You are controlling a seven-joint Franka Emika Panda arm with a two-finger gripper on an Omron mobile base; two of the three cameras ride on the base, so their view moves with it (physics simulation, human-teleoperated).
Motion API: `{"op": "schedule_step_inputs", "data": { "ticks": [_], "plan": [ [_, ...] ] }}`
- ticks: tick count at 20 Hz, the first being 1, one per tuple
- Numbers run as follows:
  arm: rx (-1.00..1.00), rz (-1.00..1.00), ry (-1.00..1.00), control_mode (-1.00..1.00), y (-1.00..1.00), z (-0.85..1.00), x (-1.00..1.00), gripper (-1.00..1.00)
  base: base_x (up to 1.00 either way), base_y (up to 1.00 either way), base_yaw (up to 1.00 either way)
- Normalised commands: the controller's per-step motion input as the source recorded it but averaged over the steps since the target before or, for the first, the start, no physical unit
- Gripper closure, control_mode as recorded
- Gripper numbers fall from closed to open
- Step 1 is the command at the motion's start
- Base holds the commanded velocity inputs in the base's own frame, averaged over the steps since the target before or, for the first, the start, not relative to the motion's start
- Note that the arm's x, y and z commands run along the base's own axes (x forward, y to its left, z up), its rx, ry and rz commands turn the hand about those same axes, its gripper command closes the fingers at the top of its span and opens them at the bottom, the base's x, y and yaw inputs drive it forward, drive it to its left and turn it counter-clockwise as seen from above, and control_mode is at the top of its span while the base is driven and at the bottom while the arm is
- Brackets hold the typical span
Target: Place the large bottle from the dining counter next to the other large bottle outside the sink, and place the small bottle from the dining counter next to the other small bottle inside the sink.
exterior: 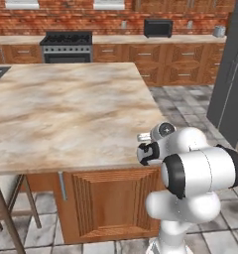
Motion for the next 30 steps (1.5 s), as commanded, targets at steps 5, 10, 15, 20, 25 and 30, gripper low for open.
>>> {"op": "schedule_step_inputs", "data": {
  "ticks": [5, 10, 15, 20, 25, 30],
  "plan": [
    [0.0, 0.0, 0.0, 1.0, 0.0, 0.0, 0.0, 1.0, -0.02, -0.73, 0.0],
    [0.0, 0.0, 0.0, 1.0, 0.0, 0.0, 0.0, 1.0, -0.04, -0.73, 0.0],
    [0.0, 0.0, 0.0, 1.0, 0.0, 0.0, 0.0, 1.0, -0.02, -0.73, 0.0],
    [0.0, 0.0, 0.0, 1.0, 0.0, 0.0, 0.0, 1.0, -0.02, -0.72, 0.0],
    [0.0, 0.0, 0.0, 1.0, 0.0, 0.0, 0.0, 1.0, 0.0, -0.59, 0.0],
    [0.0, 0.0, 0.0, 1.0, 0.0, 0.0, 0.0, 1.0, 0.17, -0.47, 0.0]
  ]
}}
